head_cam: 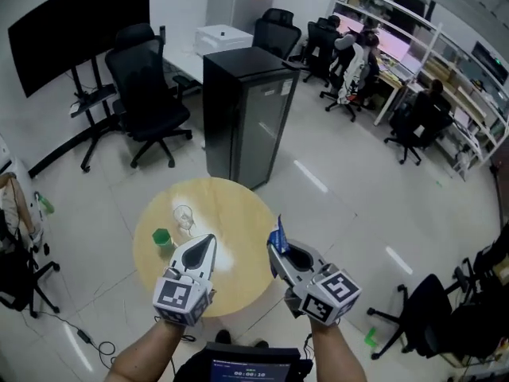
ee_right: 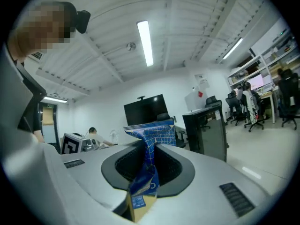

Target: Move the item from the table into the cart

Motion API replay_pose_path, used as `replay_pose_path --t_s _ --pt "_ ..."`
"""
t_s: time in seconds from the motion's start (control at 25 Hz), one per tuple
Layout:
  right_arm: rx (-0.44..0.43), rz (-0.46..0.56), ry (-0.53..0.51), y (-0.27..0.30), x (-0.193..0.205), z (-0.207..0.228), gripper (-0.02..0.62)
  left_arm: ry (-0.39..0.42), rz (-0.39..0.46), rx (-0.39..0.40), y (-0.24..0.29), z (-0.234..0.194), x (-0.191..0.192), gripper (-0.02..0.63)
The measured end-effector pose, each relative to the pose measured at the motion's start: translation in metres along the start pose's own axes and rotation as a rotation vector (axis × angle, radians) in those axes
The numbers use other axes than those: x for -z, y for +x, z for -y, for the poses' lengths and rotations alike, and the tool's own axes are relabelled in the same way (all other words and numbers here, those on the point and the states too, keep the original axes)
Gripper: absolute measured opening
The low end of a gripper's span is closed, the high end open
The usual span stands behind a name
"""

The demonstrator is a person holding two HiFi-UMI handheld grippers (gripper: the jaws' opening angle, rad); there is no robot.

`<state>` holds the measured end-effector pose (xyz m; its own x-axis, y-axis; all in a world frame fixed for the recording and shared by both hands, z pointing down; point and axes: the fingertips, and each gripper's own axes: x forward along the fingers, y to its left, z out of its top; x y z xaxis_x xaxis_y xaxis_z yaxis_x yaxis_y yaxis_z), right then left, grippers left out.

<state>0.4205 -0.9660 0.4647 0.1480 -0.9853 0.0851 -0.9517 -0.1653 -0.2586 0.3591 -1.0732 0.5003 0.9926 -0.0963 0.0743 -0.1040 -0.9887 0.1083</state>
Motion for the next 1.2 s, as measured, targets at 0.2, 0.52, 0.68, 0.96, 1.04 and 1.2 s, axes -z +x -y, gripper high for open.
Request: replay_pose_path --t_s 0.2,0.52,0.68,0.96,1.04,1.2 --pt "0.167 0.110 0.021 -0.166 -0.022 0.032 0.048 -0.017 -0.036 0.169 0.031 0.158 -0.006 0.015" --pt "0.497 0.228 0.010 -0.533 -0.020 0.063 0.048 -0.011 -0.058 0.521 0.027 0.521 0.010 0.015" --pt "0.683 0.301 0.000 -0.736 -0.022 0.061 0.048 0.037 -0.056 0.699 0.010 0.720 0.016 0.016" --pt "1.042 0.437 0.017 -1.020 0.007 0.041 0.048 0.125 -0.025 1.075 -0.042 1.012 0.030 0.017" --pt "1.150 0.481 0.020 -1.091 0.014 0.037 0.048 0.159 -0.010 1.195 -0.059 1.091 0.034 0.017" --pt "1.397 0.531 -0.011 -1.221 0.022 0.029 0.048 0.165 -0.027 1.447 -0.080 1.240 0.051 0.017"
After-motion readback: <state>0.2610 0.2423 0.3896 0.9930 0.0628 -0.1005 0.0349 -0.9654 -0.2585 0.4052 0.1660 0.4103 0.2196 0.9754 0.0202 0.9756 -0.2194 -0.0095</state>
